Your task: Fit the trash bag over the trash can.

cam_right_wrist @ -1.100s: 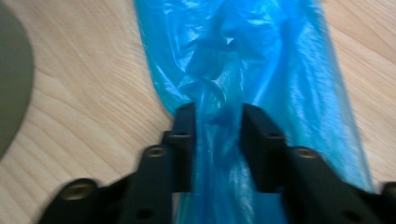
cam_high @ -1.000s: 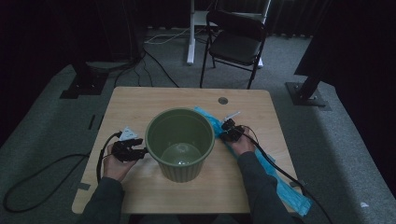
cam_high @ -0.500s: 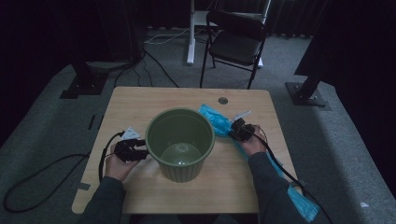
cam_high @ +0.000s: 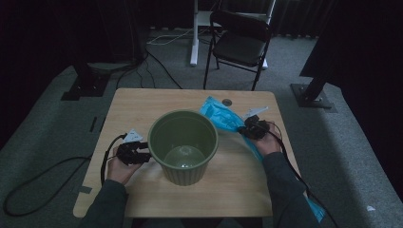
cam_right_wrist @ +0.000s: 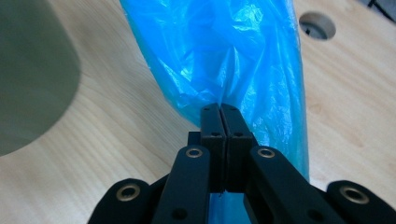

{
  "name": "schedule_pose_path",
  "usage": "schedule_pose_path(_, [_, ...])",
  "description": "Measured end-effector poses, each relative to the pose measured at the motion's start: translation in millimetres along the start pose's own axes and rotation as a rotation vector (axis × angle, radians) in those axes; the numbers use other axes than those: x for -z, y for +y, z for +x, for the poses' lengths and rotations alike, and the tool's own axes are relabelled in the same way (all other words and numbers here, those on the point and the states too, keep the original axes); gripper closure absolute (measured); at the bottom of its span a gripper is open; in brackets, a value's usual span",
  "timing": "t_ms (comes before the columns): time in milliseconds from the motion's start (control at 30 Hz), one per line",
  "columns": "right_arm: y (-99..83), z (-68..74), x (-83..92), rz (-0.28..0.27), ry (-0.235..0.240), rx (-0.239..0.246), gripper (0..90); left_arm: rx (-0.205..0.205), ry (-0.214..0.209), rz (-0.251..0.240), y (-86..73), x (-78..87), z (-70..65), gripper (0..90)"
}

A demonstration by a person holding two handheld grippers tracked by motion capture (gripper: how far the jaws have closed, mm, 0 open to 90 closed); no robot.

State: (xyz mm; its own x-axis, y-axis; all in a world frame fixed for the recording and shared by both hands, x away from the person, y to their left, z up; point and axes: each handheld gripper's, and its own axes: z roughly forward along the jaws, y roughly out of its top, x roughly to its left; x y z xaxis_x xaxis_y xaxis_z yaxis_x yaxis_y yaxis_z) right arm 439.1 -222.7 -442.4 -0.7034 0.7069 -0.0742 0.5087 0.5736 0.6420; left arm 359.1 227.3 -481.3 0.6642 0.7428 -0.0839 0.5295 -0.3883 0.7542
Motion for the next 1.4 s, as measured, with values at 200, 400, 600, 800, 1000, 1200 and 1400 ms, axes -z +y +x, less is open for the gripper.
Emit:
schedule_pose_path(200, [13.4,5.6,25.3,-0.032,0.012,0.053,89.5,-0.001,-0.001,0.004,-0.4,1.1,-0.8,45.9])
schedule_pose_path(400, [25.8,12.5,47.2,-0.062,0.026,0.096,89.4,-0.006,-0.006,0.002,-1.3,4.3,-1.9,46.2])
schedule_pose_path(600, [36.1,19.4,66.1,-0.096,0.043,0.124,89.4,-0.015,-0.011,0.005,-1.9,5.8,-4.4,46.4])
schedule_pose_path(800, [44.2,27.3,80.8,-0.120,0.066,0.158,89.3,-0.016,-0.013,0.005,-2.2,6.4,-5.3,46.9])
schedule_pose_path(1000, [51.9,35.5,91.0,-0.126,0.071,0.199,89.4,-0.016,-0.014,0.005,-1.9,5.9,-6.0,47.2])
schedule_pose_path(1200, [56.6,31.7,102.2,-0.139,0.045,0.196,89.4,-0.022,-0.018,0.007,-1.0,4.8,-7.8,47.2])
schedule_pose_path(1400, [56.6,25.4,115.9,-0.174,0.068,0.184,89.4,-0.019,-0.025,0.005,0.4,2.4,-9.5,47.2])
